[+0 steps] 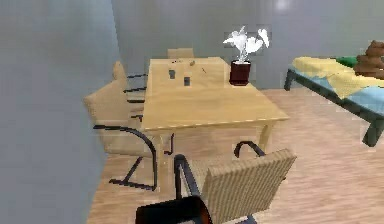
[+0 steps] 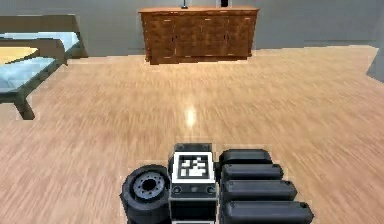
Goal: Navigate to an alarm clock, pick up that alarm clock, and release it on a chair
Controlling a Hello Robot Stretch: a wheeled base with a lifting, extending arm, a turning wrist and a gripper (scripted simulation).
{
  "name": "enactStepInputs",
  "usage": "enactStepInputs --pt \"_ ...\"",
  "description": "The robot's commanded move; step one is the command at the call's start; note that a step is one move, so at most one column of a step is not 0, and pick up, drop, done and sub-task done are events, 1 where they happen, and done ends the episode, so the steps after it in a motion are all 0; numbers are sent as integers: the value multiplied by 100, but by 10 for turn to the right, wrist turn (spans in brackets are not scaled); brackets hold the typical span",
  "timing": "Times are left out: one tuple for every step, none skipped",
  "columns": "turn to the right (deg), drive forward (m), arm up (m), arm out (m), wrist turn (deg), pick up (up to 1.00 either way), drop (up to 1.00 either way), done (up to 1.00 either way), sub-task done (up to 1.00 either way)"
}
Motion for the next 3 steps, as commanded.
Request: enactStepInputs --pt "450 0 0 0 0 0 0 0 0" --pt "450 0 0 0 0 0 0 0 0" --pt "60 0 0 0 0 0 0 0 0"
